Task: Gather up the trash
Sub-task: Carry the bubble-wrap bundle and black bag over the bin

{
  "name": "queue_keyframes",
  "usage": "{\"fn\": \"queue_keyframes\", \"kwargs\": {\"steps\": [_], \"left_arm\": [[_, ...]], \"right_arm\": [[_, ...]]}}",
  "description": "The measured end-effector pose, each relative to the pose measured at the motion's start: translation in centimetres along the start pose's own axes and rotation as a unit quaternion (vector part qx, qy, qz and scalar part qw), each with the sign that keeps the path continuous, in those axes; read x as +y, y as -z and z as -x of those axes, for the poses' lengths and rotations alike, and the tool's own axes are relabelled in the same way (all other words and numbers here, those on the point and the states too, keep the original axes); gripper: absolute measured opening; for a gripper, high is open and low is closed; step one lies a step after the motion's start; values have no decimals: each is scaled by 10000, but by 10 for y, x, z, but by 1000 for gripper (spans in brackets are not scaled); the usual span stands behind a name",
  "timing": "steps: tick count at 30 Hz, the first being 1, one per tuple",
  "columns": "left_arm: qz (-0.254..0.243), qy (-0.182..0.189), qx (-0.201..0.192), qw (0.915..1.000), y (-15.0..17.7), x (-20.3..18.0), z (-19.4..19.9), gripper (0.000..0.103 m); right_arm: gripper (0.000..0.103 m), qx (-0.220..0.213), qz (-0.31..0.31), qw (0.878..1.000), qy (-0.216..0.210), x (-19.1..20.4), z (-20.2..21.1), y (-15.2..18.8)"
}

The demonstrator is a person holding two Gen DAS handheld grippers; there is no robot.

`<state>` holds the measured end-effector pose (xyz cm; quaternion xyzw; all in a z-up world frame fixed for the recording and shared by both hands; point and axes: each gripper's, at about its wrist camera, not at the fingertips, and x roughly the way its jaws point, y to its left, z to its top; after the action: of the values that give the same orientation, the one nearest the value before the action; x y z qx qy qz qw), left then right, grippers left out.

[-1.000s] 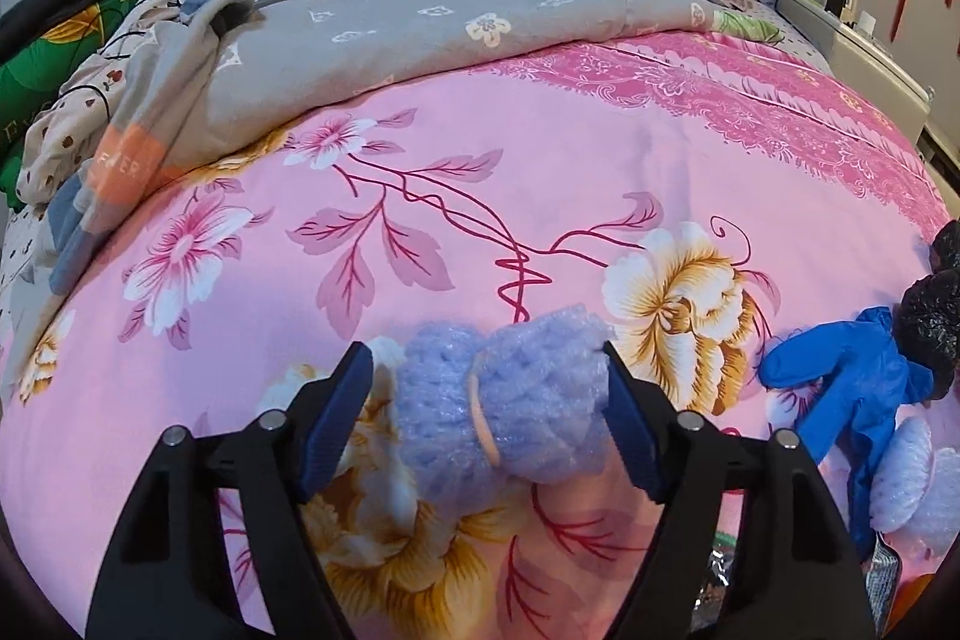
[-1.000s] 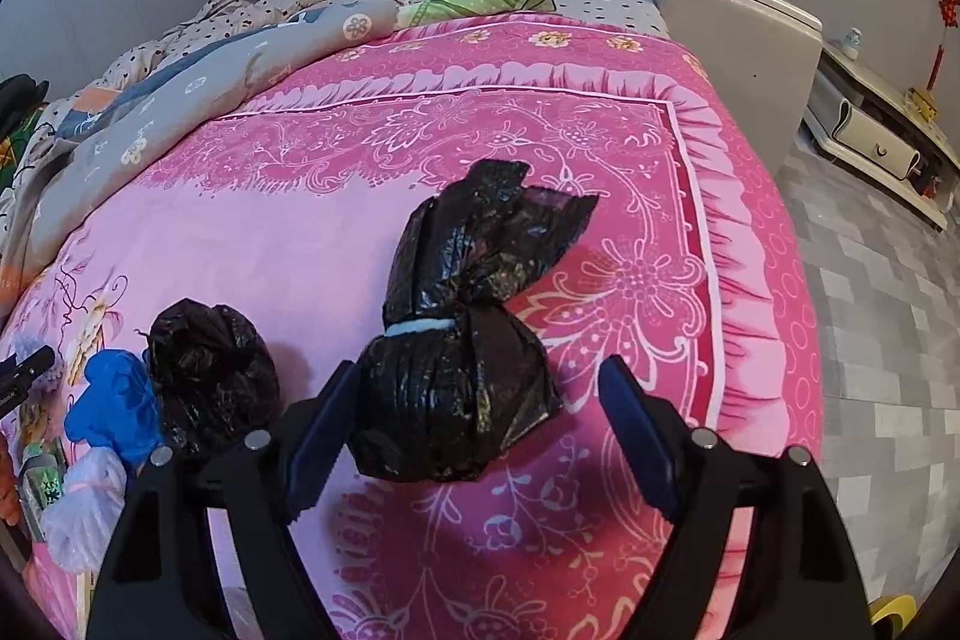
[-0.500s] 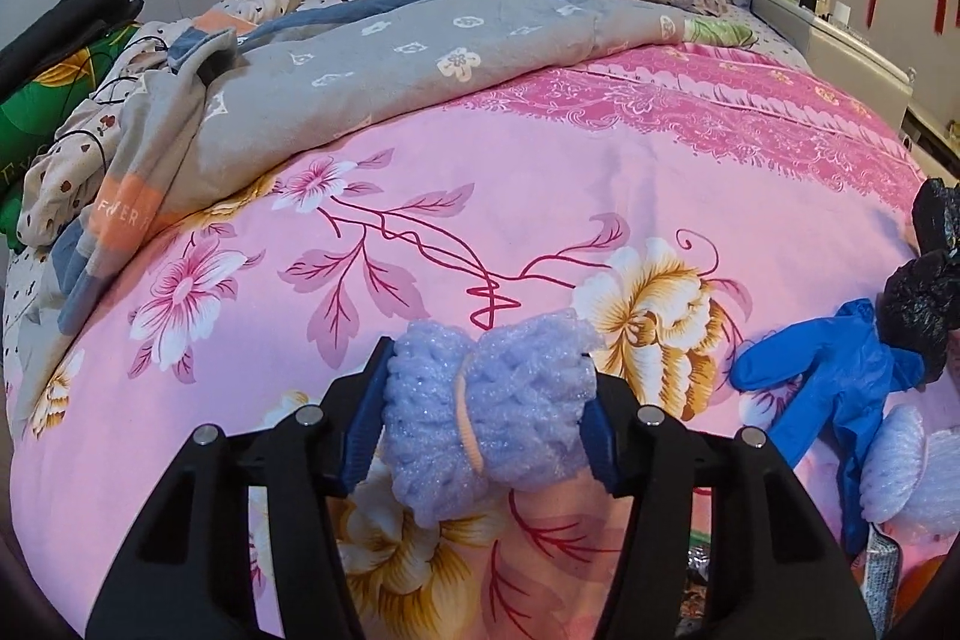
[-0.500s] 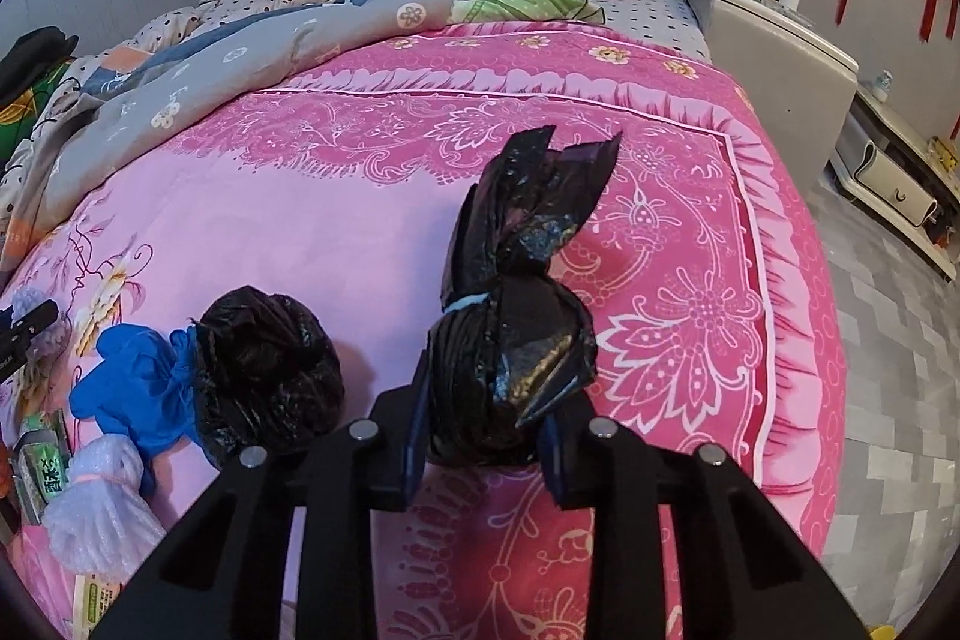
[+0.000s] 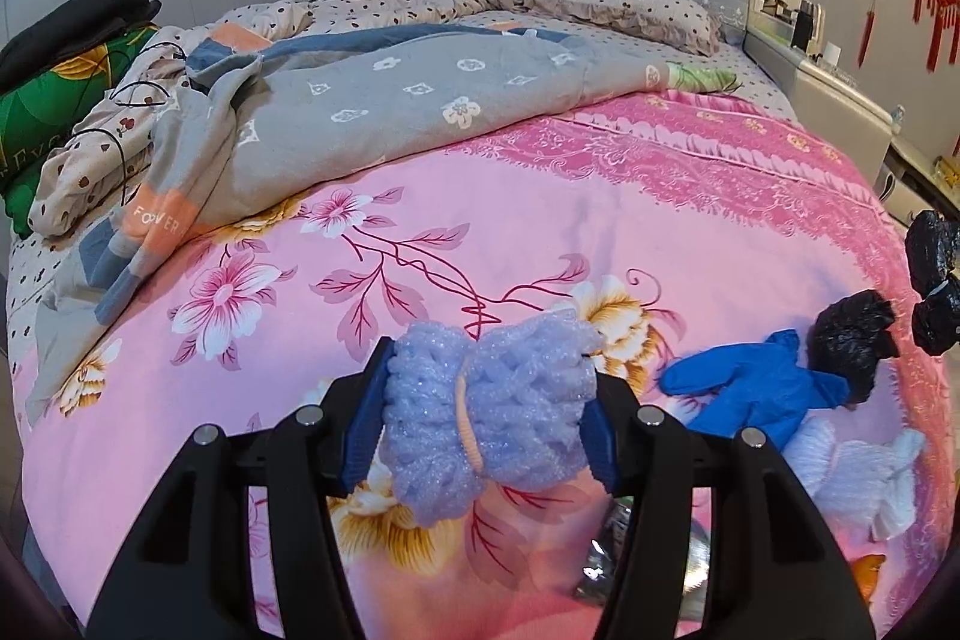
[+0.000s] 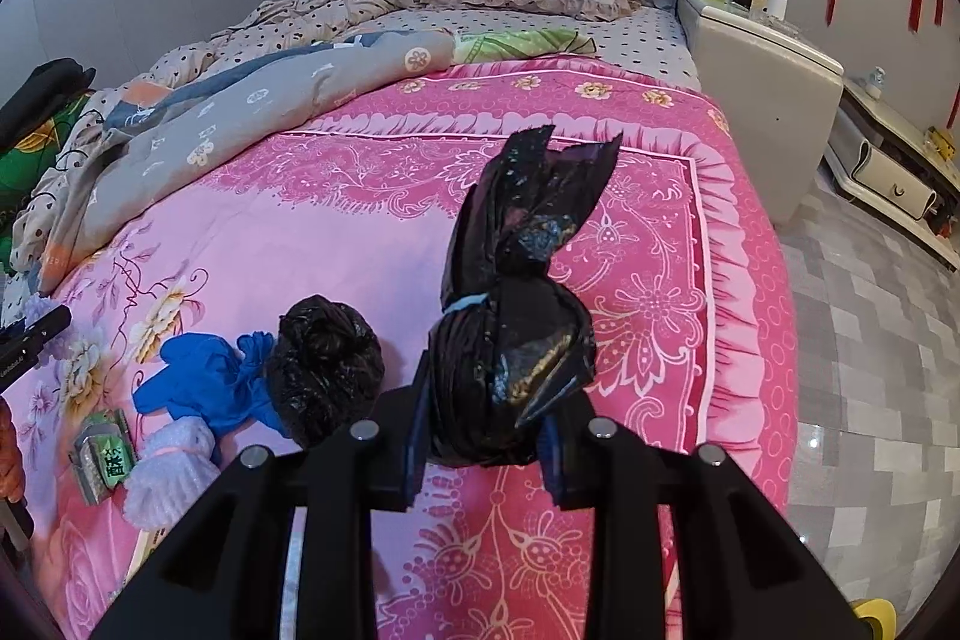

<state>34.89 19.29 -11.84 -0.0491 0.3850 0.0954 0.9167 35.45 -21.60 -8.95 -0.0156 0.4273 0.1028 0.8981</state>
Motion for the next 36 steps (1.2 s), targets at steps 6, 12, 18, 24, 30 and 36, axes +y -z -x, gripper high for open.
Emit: {"fn": "queue_keyframes", "kwargs": {"steps": [6,12,18,24,30,36], "left_arm": [[57,156,-126,9998,2,-8,31,53],[74,331,-234,9991,5,-18,63,53],[54,480,-347,9982,11,-29,94,53],[-16,664,-478,9966,15,-44,124,53],[-110,868,-601,9944,20,-64,154,53],[-223,1095,-679,9914,28,-89,180,53]], "right_arm": [[28,-167,-37,9998,-77,0,35,8],[28,-314,-130,9993,-139,-6,70,18],[28,-428,-206,9987,-192,-13,101,30],[28,-557,-277,9978,-233,-22,132,43],[28,-682,-350,9967,-252,-31,162,59],[28,-819,-440,9954,-240,-41,193,74]]}}
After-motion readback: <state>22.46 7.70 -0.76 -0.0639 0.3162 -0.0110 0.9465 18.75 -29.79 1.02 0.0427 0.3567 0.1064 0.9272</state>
